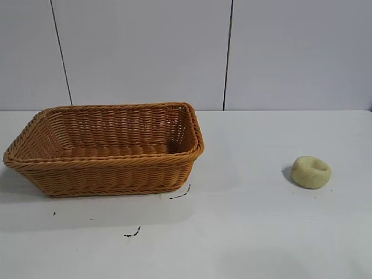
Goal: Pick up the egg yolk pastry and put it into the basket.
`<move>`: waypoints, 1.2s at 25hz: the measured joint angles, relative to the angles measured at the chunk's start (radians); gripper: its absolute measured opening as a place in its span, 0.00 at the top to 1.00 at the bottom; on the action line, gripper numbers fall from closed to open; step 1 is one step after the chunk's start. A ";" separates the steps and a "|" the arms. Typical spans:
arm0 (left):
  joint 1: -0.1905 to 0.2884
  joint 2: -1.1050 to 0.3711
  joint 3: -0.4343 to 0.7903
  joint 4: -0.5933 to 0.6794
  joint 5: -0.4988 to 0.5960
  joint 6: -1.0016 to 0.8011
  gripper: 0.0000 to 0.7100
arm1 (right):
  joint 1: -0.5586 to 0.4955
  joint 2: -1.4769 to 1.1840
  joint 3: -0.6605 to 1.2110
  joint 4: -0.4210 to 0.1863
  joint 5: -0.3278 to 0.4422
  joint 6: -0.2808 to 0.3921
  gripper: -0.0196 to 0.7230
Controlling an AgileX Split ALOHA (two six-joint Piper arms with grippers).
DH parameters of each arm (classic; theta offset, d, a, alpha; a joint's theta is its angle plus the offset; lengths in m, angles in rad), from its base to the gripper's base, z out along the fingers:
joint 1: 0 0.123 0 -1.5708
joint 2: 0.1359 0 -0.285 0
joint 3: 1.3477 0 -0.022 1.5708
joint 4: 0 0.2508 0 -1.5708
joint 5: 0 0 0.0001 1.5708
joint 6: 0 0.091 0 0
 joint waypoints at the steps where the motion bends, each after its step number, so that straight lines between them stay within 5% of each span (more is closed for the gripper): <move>1: 0.000 0.000 0.000 0.000 0.000 0.000 0.02 | 0.000 0.000 0.000 0.000 0.000 0.000 0.04; 14: 0.000 0.000 0.000 0.000 0.000 0.000 0.02 | 0.000 0.074 -0.016 0.002 0.004 0.003 0.04; 30: 0.000 0.000 0.000 0.000 0.000 0.000 0.02 | 0.000 1.125 -0.377 0.021 -0.002 -0.002 0.04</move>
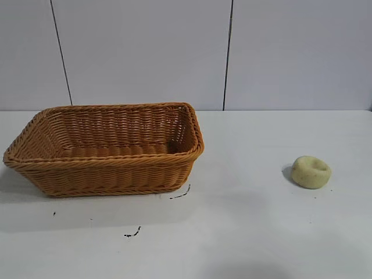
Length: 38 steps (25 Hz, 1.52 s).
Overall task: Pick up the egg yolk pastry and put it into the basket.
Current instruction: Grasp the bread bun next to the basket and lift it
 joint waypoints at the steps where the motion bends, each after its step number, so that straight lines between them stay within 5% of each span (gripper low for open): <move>1: 0.000 0.000 0.000 0.000 0.000 0.000 0.02 | 0.000 0.059 -0.029 0.000 -0.001 -0.007 0.04; 16: 0.000 0.000 0.000 0.000 0.000 0.000 0.02 | 0.000 0.734 -0.547 0.000 -0.028 -0.018 0.04; 31: 0.000 0.000 0.000 0.000 0.000 0.000 0.02 | 0.043 0.895 -0.577 -0.014 -0.113 -0.027 0.04; 38: 0.000 0.000 0.000 0.000 0.000 0.000 0.02 | 0.043 1.006 -0.577 -0.028 -0.226 -0.027 0.04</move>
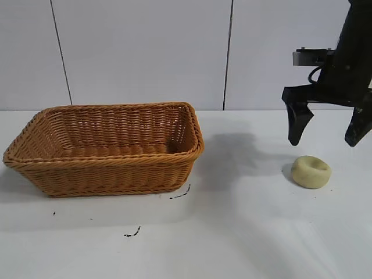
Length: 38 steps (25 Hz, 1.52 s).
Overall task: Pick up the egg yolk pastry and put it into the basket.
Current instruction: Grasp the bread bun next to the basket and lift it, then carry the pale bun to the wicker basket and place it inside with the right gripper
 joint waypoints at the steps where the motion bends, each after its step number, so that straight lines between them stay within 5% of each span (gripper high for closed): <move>1: 0.000 0.000 0.000 0.000 0.000 0.000 0.02 | 0.000 0.015 0.000 0.004 -0.014 0.000 0.04; 12: 0.000 0.000 0.000 0.000 0.000 0.000 0.02 | 0.000 0.052 0.000 0.015 -0.042 -0.013 0.07; 15: 0.000 0.000 0.000 0.000 0.000 0.000 0.02 | 0.000 0.052 0.000 0.016 -0.041 -0.014 0.22; 20: 0.000 0.000 0.000 0.000 0.000 0.000 0.02 | 0.000 0.050 0.000 0.008 -0.032 -0.015 0.69; 22: 0.000 0.000 0.000 0.000 0.000 0.000 0.02 | 0.000 0.050 0.000 0.012 -0.019 -0.016 0.77; 32: 0.000 0.000 0.000 0.000 0.000 0.000 0.02 | 0.000 -0.121 -0.002 0.007 0.062 -0.017 0.81; 38: 0.000 0.000 0.000 0.000 0.000 0.000 0.02 | 0.001 -0.220 -0.117 0.003 0.191 -0.017 0.81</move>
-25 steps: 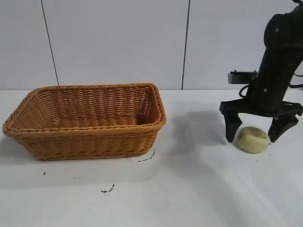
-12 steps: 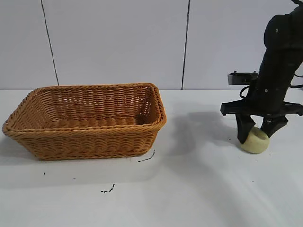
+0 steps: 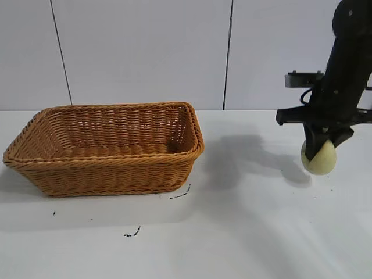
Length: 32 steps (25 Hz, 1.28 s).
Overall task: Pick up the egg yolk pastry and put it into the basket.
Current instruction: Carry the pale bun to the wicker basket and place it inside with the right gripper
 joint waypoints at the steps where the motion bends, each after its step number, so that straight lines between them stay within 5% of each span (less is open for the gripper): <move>1: 0.000 0.000 0.000 0.000 0.000 0.000 0.02 | 0.002 -0.001 -0.025 -0.001 0.013 0.000 0.81; 23: 0.000 0.000 0.000 0.000 0.000 0.000 0.02 | 0.469 0.283 -0.530 0.035 0.004 0.042 0.81; 32: 0.000 0.000 0.000 0.000 0.000 0.000 0.02 | 0.609 0.451 -0.558 0.037 -0.169 0.043 0.81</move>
